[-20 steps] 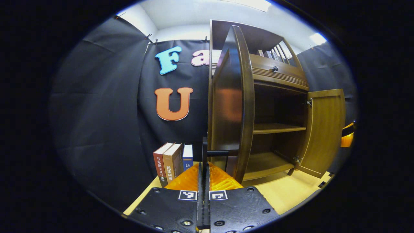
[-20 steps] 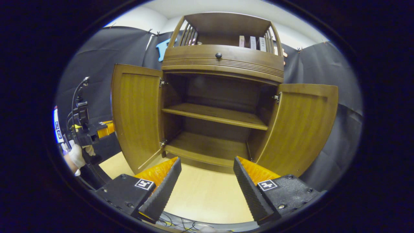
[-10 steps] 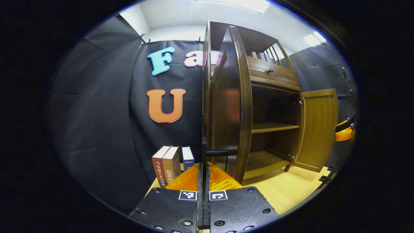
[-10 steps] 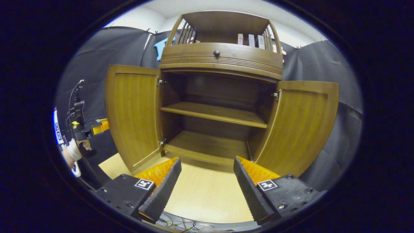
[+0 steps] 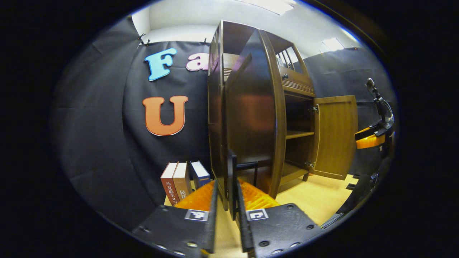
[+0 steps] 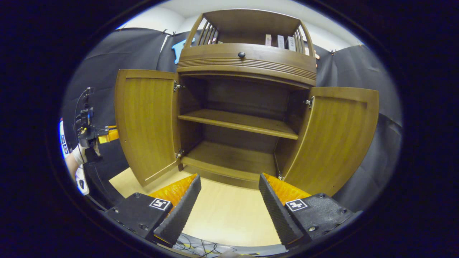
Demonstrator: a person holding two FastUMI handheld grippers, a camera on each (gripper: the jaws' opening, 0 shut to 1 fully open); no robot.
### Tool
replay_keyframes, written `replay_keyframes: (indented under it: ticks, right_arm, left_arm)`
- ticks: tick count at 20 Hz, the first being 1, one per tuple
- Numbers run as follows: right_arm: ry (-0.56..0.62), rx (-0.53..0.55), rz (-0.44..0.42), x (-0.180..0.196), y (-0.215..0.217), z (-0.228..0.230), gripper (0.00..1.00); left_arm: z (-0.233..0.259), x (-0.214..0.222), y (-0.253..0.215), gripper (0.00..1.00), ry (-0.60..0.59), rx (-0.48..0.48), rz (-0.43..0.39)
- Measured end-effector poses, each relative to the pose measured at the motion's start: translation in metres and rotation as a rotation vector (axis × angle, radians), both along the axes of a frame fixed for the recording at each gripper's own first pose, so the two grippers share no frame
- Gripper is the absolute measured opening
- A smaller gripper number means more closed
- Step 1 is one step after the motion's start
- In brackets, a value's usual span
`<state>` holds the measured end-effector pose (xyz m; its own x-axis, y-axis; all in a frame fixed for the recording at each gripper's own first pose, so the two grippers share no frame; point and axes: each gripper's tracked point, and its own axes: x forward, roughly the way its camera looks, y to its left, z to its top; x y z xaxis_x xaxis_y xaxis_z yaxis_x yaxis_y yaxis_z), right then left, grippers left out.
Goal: Open the right door of the double-door shoe cabinet with the right hand, and open the left door with the left hand.
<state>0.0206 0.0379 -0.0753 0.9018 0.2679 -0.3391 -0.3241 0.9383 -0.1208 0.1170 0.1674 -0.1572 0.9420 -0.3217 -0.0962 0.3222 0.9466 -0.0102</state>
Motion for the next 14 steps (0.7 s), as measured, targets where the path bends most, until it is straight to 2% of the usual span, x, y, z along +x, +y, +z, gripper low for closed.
replay_keyframes:
  ticks: [2, 4, 5, 7, 10, 14]
  right_arm:
    - [-0.006, 0.006, 0.008, 0.0, 0.0, 0.002, 1.0]
    - [-0.017, 0.027, 0.024, 0.001, 0.004, 0.004, 1.0]
    - [-0.026, 0.036, 0.033, 0.002, 0.006, 0.007, 1.0]
    - [-0.038, 0.045, 0.049, 0.004, 0.005, 0.011, 1.0]
    - [-0.052, 0.071, 0.072, 0.004, 0.0, 0.018, 1.0]
    - [-0.076, 0.106, 0.067, 0.006, -0.005, 0.026, 1.0]
  left_arm:
    - [-0.015, -0.011, 0.013, 0.53, 0.048, 0.005, 0.025]
    - [-0.026, -0.024, 0.025, 0.83, 0.089, 0.016, 0.089]
    - [-0.027, -0.035, 0.034, 0.98, 0.104, 0.028, 0.147]
    - [-0.03, -0.052, 0.047, 0.98, 0.129, 0.058, 0.271]
    - [-0.014, -0.081, 0.034, 0.96, 0.141, 0.101, 0.393]
    - [0.032, -0.108, -0.005, 0.96, 0.094, 0.111, 0.484]
